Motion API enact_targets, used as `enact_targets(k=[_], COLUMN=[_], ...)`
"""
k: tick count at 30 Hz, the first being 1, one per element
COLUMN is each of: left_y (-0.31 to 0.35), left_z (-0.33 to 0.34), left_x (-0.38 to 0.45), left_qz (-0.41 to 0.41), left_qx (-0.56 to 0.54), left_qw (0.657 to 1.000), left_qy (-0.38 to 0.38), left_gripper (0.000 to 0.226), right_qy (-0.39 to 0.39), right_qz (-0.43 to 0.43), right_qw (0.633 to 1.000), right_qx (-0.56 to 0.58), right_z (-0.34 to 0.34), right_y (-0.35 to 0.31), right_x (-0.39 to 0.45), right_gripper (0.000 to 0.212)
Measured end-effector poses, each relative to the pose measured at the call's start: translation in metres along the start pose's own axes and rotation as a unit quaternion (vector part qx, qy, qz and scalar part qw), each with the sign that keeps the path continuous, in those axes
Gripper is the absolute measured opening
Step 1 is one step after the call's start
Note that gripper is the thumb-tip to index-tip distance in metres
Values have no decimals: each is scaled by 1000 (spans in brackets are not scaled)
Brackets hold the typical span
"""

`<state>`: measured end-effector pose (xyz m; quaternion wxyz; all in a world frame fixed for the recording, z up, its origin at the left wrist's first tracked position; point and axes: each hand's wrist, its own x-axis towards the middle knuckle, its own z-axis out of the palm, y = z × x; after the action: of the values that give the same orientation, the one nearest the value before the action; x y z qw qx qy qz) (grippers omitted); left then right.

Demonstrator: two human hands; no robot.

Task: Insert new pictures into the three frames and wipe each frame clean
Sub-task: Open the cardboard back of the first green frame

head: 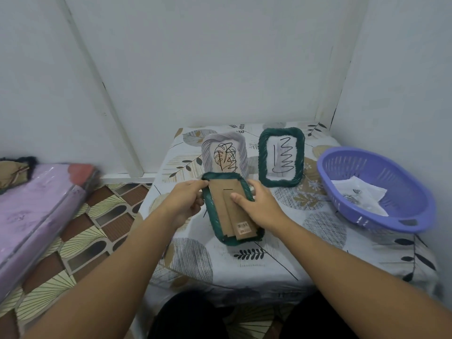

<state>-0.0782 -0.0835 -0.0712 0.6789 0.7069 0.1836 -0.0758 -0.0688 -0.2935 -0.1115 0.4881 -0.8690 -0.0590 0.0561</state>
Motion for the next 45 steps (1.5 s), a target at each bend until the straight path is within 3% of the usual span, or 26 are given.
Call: enact_targets(k=[4,8,10,16,22,31,45], left_y=[-14,-29,-38,-49,-66,-87,-91], left_z=[6,16,18,30,32,30,31], left_x=[12,28,37,45,60,57,52], left_qz=[-11,55,96,158,212,245,256], left_qx=[43,154,220,406,461,338,339], left_qw=[999,986,967,894,851,896,892], left_qy=[-18,46,83,108,137,155,156], left_gripper=[24,27,23,34,35,27,20], right_qy=[-29,-21,-20,-15,39,115,136], right_qz=[47,63,67,63,48,60,41], right_qw=[998,994,989,972,975,988,983], right_qx=[-13,-83,-132,-226,-214,-84,-119], right_z=[-5,-6,-8,-11,-9,-2,1], right_y=[21,30,32,46,61,73,71], right_x=[4,9,13,29,44,44,40], right_gripper=[87,97,88,94,42,23,22])
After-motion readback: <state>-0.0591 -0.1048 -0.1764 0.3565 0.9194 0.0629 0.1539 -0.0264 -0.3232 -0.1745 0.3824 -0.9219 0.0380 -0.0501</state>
